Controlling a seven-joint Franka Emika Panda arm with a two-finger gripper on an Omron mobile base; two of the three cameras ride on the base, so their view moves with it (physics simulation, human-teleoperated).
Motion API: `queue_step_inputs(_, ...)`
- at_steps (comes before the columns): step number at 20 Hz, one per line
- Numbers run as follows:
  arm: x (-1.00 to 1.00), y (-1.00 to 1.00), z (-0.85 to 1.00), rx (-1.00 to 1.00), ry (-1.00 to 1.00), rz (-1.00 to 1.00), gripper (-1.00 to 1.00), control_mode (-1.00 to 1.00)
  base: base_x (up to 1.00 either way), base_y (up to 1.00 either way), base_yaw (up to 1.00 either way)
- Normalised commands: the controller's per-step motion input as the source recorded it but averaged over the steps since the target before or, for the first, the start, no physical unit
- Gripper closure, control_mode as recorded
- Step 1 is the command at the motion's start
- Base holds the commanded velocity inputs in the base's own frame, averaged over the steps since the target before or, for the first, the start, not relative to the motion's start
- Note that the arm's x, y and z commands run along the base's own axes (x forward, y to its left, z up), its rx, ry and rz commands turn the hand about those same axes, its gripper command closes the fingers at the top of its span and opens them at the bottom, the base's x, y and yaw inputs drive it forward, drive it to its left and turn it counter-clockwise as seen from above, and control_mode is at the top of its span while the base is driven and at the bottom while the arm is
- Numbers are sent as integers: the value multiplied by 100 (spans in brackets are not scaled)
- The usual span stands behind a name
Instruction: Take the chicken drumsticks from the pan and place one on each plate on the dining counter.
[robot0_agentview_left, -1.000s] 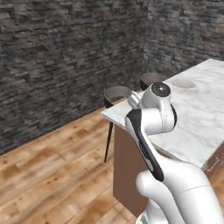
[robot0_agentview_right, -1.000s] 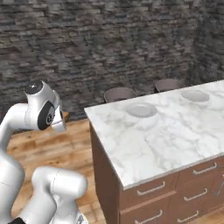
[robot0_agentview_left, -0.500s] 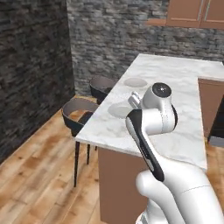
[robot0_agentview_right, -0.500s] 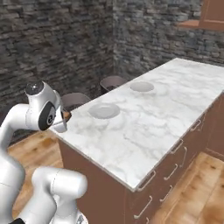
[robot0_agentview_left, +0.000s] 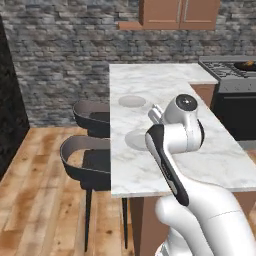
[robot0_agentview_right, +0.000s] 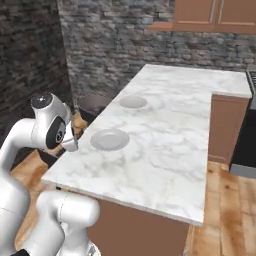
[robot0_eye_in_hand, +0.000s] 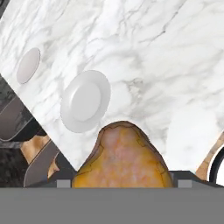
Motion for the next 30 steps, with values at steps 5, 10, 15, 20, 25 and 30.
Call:
queue_step_inputs(5, 0, 0, 0, 0, 0, 0, 100, 100, 61, 90, -59)
queue_step_inputs(10, 25, 12, -4, 0, -5, -19, 100, -100, 33, 31, -32)
queue_step_inputs(15, 91, 26, -14, 0, -4, -28, 100, -100, 0, 0, 0)
queue_step_inputs(20, 100, 18, -18, 4, 11, -6, 100, -100, 0, 0, 0)
queue_step_inputs(25, 87, -15, -19, 21, 28, 1, 100, -100, 0, 0, 0)
queue_step_inputs(30, 45, -3, -59, 16, 20, 1, 100, -100, 0, 0, 0)
